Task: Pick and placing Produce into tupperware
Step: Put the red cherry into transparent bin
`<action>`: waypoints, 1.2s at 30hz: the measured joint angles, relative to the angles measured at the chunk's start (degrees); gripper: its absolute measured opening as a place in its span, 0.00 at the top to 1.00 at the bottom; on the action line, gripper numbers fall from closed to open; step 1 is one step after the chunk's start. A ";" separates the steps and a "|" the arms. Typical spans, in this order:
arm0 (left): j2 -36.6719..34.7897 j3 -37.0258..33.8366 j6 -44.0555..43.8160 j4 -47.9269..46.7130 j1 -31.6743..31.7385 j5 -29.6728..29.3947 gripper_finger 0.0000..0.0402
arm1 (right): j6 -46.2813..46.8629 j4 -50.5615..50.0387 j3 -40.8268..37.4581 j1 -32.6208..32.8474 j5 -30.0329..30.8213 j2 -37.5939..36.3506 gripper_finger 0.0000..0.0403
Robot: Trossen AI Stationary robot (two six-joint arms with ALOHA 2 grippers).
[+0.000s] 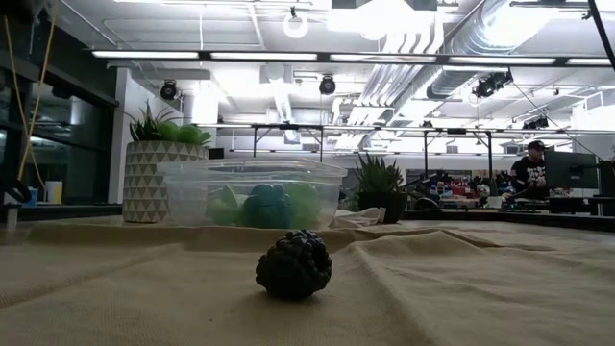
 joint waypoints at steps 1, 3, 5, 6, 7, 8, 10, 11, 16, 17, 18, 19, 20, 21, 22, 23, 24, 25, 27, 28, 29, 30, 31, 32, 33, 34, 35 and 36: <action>1.00 0.00 0.00 0.92 -0.13 0.43 0.65 | -0.68 0.00 -0.02 0.33 -0.26 0.00 0.71; 3.10 0.02 0.01 2.42 -0.85 0.82 0.65 | -1.26 0.00 -0.02 0.98 -0.60 0.00 0.71; 5.33 0.02 -0.43 3.50 -1.74 0.92 0.65 | -1.33 0.00 0.00 1.68 -0.64 -0.03 0.71; 6.46 0.02 -0.89 3.81 -2.16 1.08 0.65 | -1.41 0.00 0.00 1.96 -0.66 -0.03 0.71; 7.31 0.00 -1.07 3.65 -2.59 1.14 0.65 | -1.52 0.00 0.00 2.17 -0.68 -0.03 0.71; 8.00 0.00 -1.24 3.65 -3.03 1.42 0.65 | -1.53 0.00 -0.01 2.44 -0.70 -0.03 0.71; 9.35 0.01 -1.50 3.80 -3.44 1.72 0.65 | -1.48 0.00 -0.01 2.91 -0.77 -0.03 0.71; 9.84 -0.01 -1.63 3.63 -3.47 1.87 0.65 | -1.44 0.00 -0.01 3.10 -0.79 -0.03 0.71; 10.47 0.00 -1.49 4.07 -3.29 1.37 0.65 | -0.78 0.00 0.00 3.82 -0.84 -0.03 0.71; 10.44 0.00 -1.46 4.43 -3.29 0.75 0.65 | -0.76 0.00 0.00 3.95 -0.86 -0.05 0.71; 10.44 0.00 -1.44 4.46 -3.29 0.11 0.65 | -0.74 0.00 0.00 3.99 -0.88 -0.05 0.71; 10.44 0.00 -1.41 4.36 -3.30 -0.40 0.65 | -0.64 0.00 -0.01 4.01 -0.88 -0.05 0.71; 10.44 0.00 -1.14 4.32 -3.31 -0.82 0.65 | -0.43 0.00 0.00 4.16 -0.89 -0.05 0.71; 10.46 0.00 -0.84 4.29 -3.31 -0.94 0.65 | -0.38 0.00 0.00 4.24 -0.88 -0.05 0.71; 10.66 0.02 -0.26 4.12 -3.31 -0.97 0.65 | -0.34 0.00 0.00 4.25 -0.89 -0.05 0.71; 10.81 0.02 0.56 3.88 -3.29 -1.04 0.65 | -0.25 0.00 0.00 4.27 -0.88 -0.05 0.71; 10.84 0.00 1.76 3.60 -3.29 -1.33 0.65 | -0.16 0.00 0.00 4.28 -0.90 -0.05 0.71; 10.79 0.00 3.38 3.84 -3.31 -1.41 0.65 | 0.19 0.00 -0.01 4.28 -0.90 -0.05 0.71; 10.79 0.02 6.41 4.00 -3.31 -1.37 0.65 | 0.20 0.00 -0.02 4.28 -0.90 -0.05 0.71; 10.79 0.02 8.08 3.97 -3.31 -1.27 0.65 | 0.20 0.00 0.00 4.28 -0.88 -0.05 0.71; 10.79 0.02 9.68 3.99 -3.31 -1.08 0.65 | 0.20 0.00 -0.01 4.27 -0.89 -0.05 0.71; 10.79 0.02 11.08 3.99 -3.31 -0.52 0.65 | 0.20 0.00 -0.01 4.30 -0.89 -0.05 0.71; 10.79 0.02 12.18 3.99 -3.30 0.35 0.65 | 0.20 0.00 0.00 4.36 -0.82 -0.05 0.71; 10.79 0.02 13.04 3.99 -3.31 1.16 0.65 | 0.20 0.00 0.00 4.46 -0.70 -0.05 0.71; 10.79 0.02 13.78 4.01 -3.31 1.72 0.65 | 0.20 0.00 0.00 4.59 -0.40 -0.05 0.71; 10.79 0.02 14.24 4.01 -3.31 1.99 0.65 | 0.12 0.00 0.00 4.65 -0.22 -0.05 0.71; 10.79 0.02 14.55 4.02 -3.31 2.03 0.65 | -0.19 0.00 -0.02 4.72 -0.04 -0.05 0.71; 10.79 0.02 14.70 4.03 -3.31 2.02 0.65 | -0.23 0.00 -0.01 4.76 0.08 -0.05 0.71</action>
